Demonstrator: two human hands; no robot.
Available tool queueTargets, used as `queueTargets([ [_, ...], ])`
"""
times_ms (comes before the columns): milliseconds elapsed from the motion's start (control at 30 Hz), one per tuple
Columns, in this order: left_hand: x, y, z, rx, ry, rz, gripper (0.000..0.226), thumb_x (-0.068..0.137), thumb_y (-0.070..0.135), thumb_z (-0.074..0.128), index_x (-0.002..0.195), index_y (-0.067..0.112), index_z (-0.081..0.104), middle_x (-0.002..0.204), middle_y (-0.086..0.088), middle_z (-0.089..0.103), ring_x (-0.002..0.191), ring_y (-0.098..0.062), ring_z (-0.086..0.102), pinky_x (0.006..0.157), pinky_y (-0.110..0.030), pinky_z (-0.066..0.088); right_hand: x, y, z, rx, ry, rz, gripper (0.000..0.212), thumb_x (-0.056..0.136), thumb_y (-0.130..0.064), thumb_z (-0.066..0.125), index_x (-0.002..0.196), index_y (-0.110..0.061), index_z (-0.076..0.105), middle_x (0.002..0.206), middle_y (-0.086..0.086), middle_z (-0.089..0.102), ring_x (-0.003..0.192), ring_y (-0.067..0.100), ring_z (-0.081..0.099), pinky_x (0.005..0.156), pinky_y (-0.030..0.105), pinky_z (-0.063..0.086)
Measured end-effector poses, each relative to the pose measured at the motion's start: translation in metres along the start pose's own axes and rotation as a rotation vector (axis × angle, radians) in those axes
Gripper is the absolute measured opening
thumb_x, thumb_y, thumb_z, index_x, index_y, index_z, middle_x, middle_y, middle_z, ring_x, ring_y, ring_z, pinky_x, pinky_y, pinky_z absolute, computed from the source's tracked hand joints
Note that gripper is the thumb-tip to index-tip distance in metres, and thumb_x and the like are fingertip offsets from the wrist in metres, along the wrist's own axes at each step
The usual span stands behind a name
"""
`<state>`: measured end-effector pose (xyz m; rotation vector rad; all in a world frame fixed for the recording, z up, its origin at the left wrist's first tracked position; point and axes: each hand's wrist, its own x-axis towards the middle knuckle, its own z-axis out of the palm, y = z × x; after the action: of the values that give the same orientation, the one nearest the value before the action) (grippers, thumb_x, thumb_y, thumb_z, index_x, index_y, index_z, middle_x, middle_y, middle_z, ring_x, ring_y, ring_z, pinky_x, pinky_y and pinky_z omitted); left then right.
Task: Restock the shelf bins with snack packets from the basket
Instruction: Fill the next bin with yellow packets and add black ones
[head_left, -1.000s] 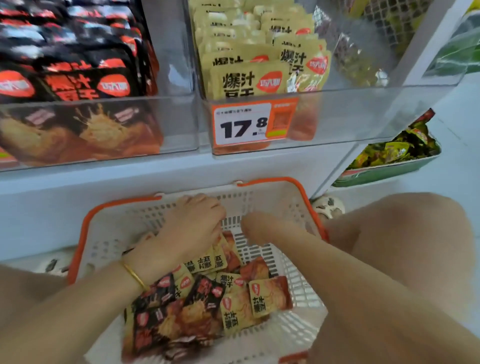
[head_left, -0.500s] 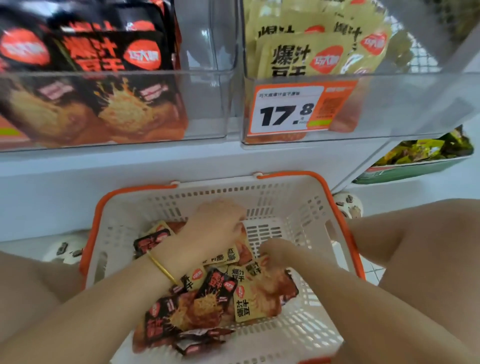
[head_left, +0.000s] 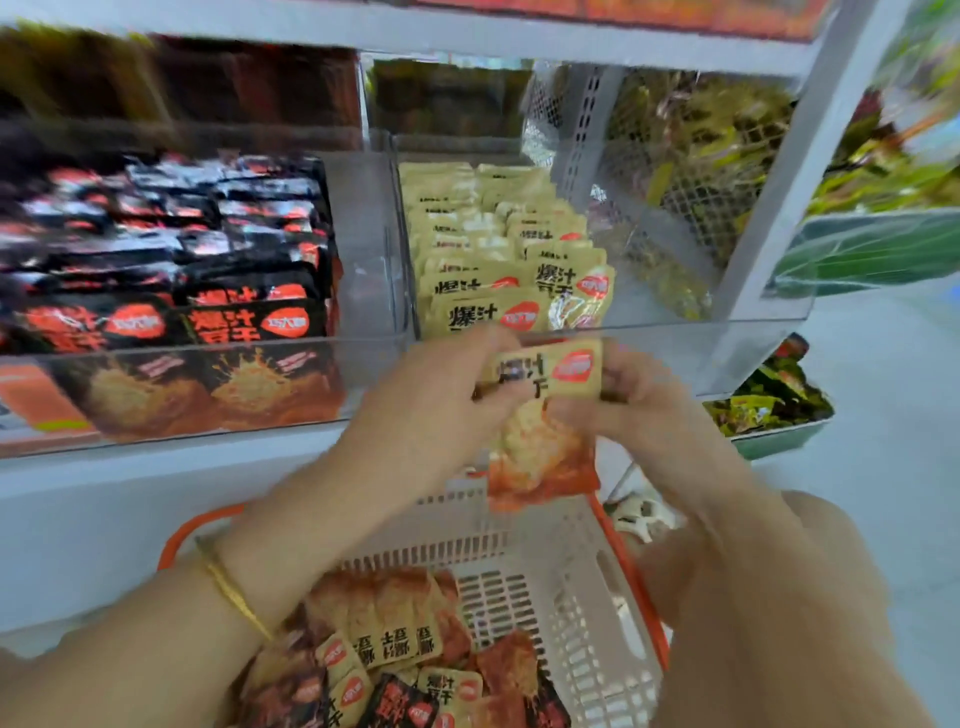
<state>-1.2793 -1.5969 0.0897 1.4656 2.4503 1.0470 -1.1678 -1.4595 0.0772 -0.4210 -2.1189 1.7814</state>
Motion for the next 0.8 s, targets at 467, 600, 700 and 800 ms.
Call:
queueTargets([
  [467, 0.068, 0.009, 0.003, 0.538, 0.162, 0.137, 0.026, 0.091, 0.028, 0.048, 0.111, 0.015, 0.058, 0.114, 0.000, 0.056, 0.112, -0.023, 0.046, 0.092, -0.038, 0.037, 0.091, -0.021, -0.050, -0.515, 0.308, 0.012, 0.031, 0.072, -0.008, 0.077, 0.075, -0.021, 0.049, 0.076, -0.001, 0.060, 0.075, 0.019, 0.057, 0.065, 0.032, 0.051],
  [600, 0.068, 0.010, 0.002, 0.522, 0.120, 0.129, 0.028, 0.093, 0.028, 0.047, 0.114, 0.014, 0.058, 0.118, -0.002, 0.055, 0.113, -0.024, 0.046, 0.094, -0.039, 0.039, 0.096, -0.024, -0.046, -0.790, 0.249, 0.065, 0.034, 0.072, -0.016, 0.079, 0.088, -0.011, 0.049, 0.085, 0.005, 0.057, 0.083, 0.023, 0.053, 0.065, 0.033, 0.045],
  [700, 0.066, 0.010, 0.001, 0.500, 0.162, 0.151, 0.026, 0.092, 0.023, 0.051, 0.114, 0.012, 0.059, 0.117, -0.002, 0.056, 0.113, -0.024, 0.047, 0.092, -0.036, 0.036, 0.098, -0.021, -0.043, -0.851, 0.208, 0.136, 0.038, 0.070, -0.014, 0.078, 0.085, -0.009, 0.044, 0.076, 0.002, 0.049, 0.079, 0.023, 0.049, 0.048, 0.026, 0.031],
  [800, 0.044, 0.012, 0.002, 0.485, 0.324, 0.268, 0.019, 0.087, 0.018, 0.056, 0.104, 0.012, 0.063, 0.112, 0.000, 0.060, 0.107, -0.022, 0.049, 0.087, -0.030, 0.029, 0.080, -0.028, -0.043, -0.840, 0.358, 0.073, 0.049, 0.075, -0.018, 0.079, 0.107, -0.007, 0.043, 0.100, 0.009, 0.051, 0.090, 0.027, 0.052, 0.061, 0.030, 0.036],
])
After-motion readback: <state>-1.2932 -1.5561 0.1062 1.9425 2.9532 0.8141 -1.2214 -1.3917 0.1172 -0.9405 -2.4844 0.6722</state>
